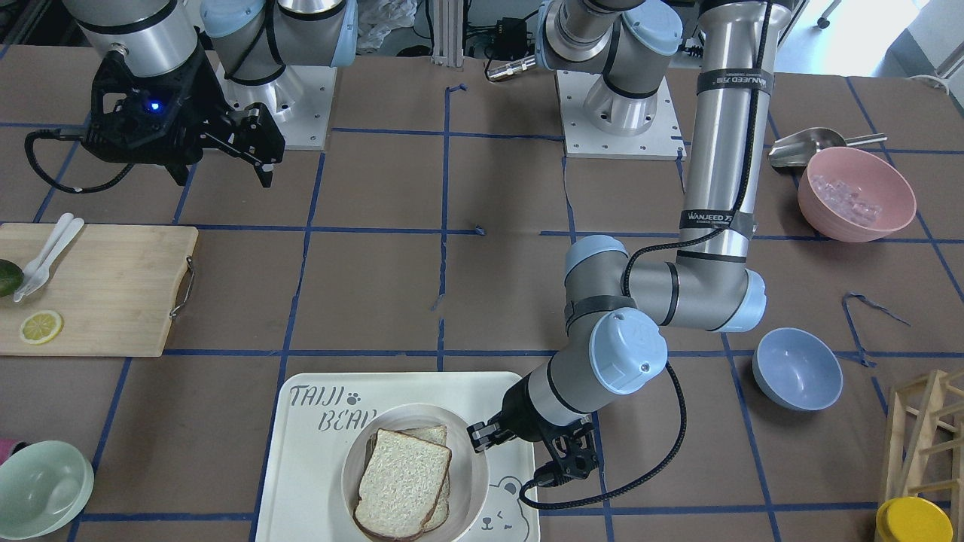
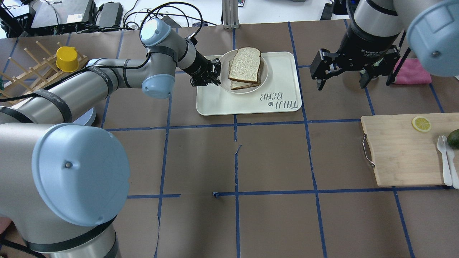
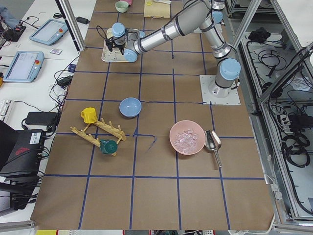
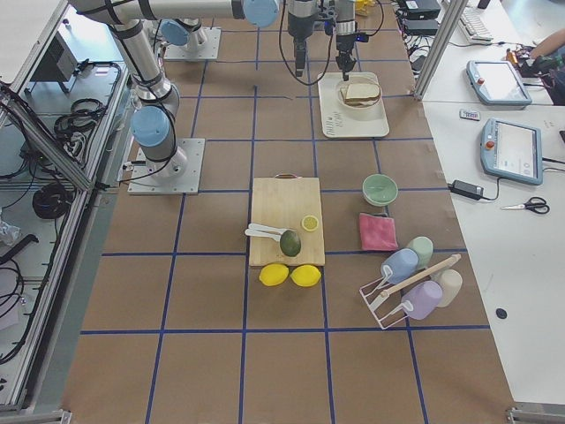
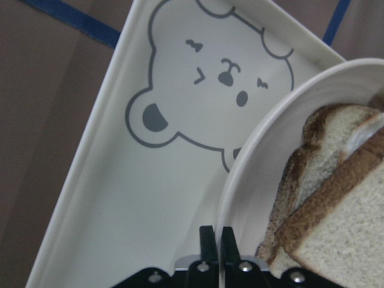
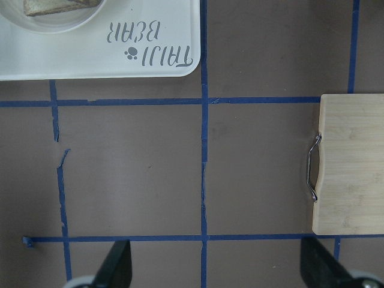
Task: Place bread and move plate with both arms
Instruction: 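Slide the plate with the left gripper onto the bear tray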
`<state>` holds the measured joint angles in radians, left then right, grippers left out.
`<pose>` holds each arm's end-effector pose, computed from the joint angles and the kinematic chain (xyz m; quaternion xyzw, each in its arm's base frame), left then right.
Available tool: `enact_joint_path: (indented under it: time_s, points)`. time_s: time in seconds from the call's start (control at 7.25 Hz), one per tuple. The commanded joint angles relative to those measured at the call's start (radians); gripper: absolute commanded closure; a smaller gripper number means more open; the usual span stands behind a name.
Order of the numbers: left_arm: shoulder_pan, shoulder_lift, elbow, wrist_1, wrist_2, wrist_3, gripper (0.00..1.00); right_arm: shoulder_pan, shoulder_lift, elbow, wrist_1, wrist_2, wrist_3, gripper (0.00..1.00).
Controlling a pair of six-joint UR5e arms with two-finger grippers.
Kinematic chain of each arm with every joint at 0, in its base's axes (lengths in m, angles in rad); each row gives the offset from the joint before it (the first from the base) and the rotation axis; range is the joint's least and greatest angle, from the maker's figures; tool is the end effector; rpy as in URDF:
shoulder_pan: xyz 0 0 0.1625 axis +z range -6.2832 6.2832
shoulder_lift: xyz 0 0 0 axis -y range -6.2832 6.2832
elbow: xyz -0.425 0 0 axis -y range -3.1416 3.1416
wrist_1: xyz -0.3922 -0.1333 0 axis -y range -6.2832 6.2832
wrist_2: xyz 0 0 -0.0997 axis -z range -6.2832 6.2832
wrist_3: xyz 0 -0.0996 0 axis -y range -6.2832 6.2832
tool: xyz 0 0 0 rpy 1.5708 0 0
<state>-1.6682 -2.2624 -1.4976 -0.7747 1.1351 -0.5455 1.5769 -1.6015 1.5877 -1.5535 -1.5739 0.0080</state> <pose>-0.2430 -0.6843 0.1912 0.1974 -0.9525 0.0142 0.2316 0.1359 -0.4776 0.4928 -0.0009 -1.0000 -0.0017 0.0016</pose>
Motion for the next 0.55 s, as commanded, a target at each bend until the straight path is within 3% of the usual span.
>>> enact_joint_path:
  time_s: [0.0,0.14,0.41]
  points:
    - [-0.002,-0.003,-0.001,0.002,0.0,-0.004,1.0,0.0,0.0,0.0,0.0,0.0,-0.002,0.0]
    - [-0.002,-0.005,-0.003,0.002,-0.008,-0.004,0.99,0.0,0.0,0.0,0.004,0.0,-0.003,0.0]
    - [-0.004,-0.006,-0.004,0.0,-0.011,-0.007,0.86,0.0,0.002,0.0,0.015,0.0,-0.011,0.0]
